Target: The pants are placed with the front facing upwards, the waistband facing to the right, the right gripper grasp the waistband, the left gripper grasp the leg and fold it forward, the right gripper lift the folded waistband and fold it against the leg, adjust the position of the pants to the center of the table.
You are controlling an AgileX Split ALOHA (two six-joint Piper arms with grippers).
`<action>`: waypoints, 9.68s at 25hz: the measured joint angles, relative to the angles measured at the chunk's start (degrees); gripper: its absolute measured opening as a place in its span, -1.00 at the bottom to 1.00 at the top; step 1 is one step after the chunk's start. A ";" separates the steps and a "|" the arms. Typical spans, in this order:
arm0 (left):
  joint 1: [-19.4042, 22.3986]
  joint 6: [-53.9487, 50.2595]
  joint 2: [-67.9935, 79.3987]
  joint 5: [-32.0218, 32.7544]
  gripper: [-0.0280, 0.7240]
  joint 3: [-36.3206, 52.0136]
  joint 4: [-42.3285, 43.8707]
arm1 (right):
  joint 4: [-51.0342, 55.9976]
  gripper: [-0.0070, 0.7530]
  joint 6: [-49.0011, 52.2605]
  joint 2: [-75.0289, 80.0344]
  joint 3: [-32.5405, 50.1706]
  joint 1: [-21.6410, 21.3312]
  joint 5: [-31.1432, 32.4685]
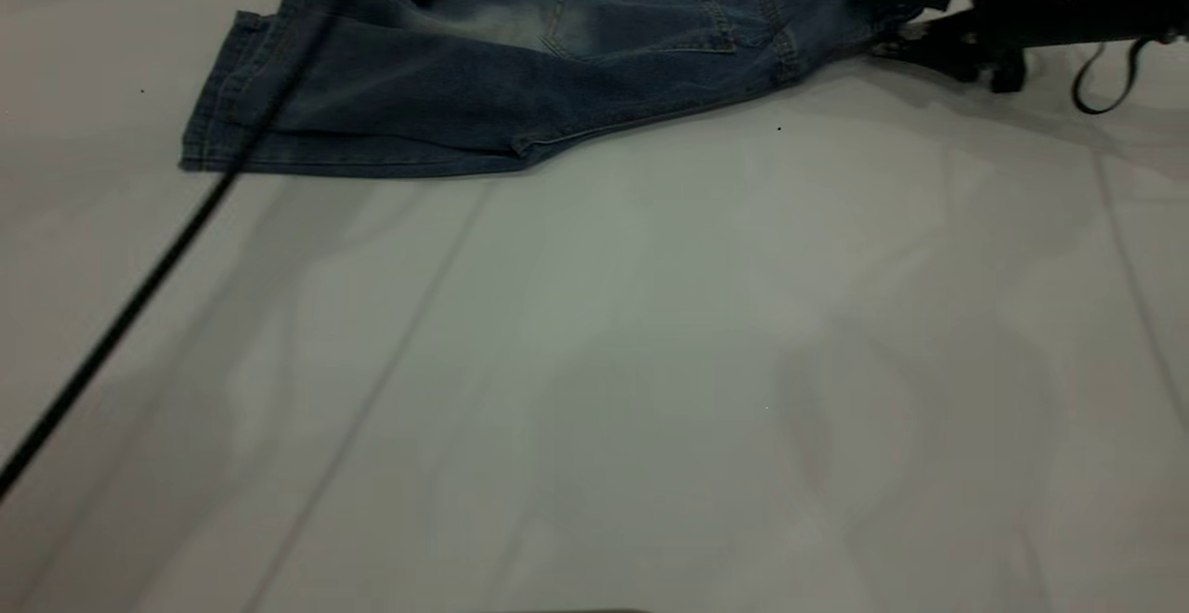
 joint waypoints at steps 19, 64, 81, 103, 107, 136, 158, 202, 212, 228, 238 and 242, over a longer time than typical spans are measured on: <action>-2.51 -2.52 6.97 -4.51 0.61 -2.38 -1.92 | -12.40 -0.78 4.46 -4.19 -3.78 2.89 -10.62; -1.45 -1.49 12.79 24.11 0.61 -28.60 4.31 | -31.23 -0.79 25.64 -24.11 -3.59 17.64 -6.93; 4.70 -2.80 21.72 24.14 0.61 -28.60 4.14 | -25.40 -0.79 20.42 -24.11 -3.49 27.70 -15.11; 4.80 -3.34 11.95 28.77 0.61 -38.70 5.84 | -0.67 -0.79 -2.52 -15.24 -4.61 35.51 -29.98; 4.80 -3.92 7.92 28.77 0.61 -41.79 5.83 | -0.62 -0.78 -2.52 -12.69 -5.91 35.51 -30.05; 4.74 -6.48 4.84 28.77 0.61 -40.63 -3.23 | -18.76 0.56 13.13 -5.86 -16.99 32.43 -12.57; 5.17 46.20 16.01 28.59 0.61 -21.71 -4.75 | -66.91 0.56 55.86 -20.31 -16.99 26.10 7.78; -8.21 -8.24 -2.66 28.78 0.61 -24.99 8.90 | -73.32 0.55 64.94 -32.60 -29.08 23.31 15.82; -8.21 -10.06 -30.71 28.78 0.61 4.57 12.99 | -75.60 0.55 66.09 -57.82 -14.40 23.31 16.33; -8.21 -15.16 -75.19 28.78 0.61 35.56 3.75 | -78.62 0.55 61.92 -104.14 32.35 23.31 16.69; -8.21 -12.66 -95.06 28.78 0.61 63.30 3.21 | -92.29 0.55 72.00 -127.25 53.55 23.31 15.81; -8.21 -12.59 -98.70 28.78 0.61 69.53 3.21 | -96.16 0.55 73.59 -134.25 58.11 23.31 15.37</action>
